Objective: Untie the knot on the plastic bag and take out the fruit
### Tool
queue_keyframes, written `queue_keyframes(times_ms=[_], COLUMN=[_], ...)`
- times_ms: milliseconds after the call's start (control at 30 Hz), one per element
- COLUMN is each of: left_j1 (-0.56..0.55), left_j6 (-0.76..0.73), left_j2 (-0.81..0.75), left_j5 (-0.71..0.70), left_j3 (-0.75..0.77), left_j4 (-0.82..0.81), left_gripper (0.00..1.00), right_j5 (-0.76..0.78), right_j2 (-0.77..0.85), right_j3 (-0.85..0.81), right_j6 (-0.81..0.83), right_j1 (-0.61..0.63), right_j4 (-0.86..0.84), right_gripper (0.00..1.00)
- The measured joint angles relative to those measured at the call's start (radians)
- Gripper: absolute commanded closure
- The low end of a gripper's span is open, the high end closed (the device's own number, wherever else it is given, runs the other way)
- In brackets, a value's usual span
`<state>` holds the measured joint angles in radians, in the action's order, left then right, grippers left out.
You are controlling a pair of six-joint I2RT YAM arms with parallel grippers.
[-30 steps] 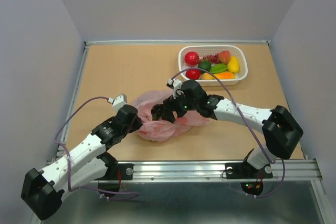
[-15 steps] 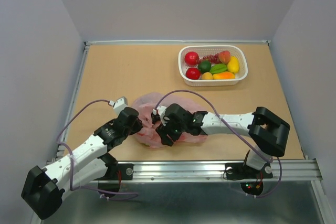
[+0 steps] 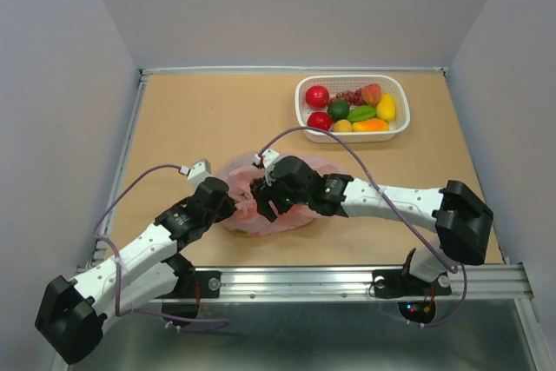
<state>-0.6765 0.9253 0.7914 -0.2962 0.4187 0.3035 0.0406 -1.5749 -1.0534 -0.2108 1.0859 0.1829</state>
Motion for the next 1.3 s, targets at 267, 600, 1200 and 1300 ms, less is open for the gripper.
queue_keyframes(times_ms=[267, 600, 1200, 1300], left_j1=[0.0, 0.0, 0.0, 0.0], left_j6=[-0.005, -0.007, -0.053, -0.058], left_j2=[-0.007, -0.039, -0.016, -0.014], left_j5=[0.0, 0.0, 0.034, 0.042], left_j3=[0.0, 0.0, 0.0, 0.0], left_j4=[0.0, 0.0, -0.027, -0.031], left_gripper=[1.0, 1.0, 1.0, 1.0], right_j5=[-0.063, 0.115, 0.314, 0.334], right_j2=[0.064, 0.071, -0.253, -0.293], right_j3=[-0.057, -0.056, -0.064, -0.093], right_j6=[-0.018, -0.152, -0.565, -0.595], right_j1=[-0.001, -0.019, -0.119, -0.137], right_j4=[-0.04, -0.045, -0.127, -0.168], right_gripper=[0.14, 0.42, 0.16, 0.17])
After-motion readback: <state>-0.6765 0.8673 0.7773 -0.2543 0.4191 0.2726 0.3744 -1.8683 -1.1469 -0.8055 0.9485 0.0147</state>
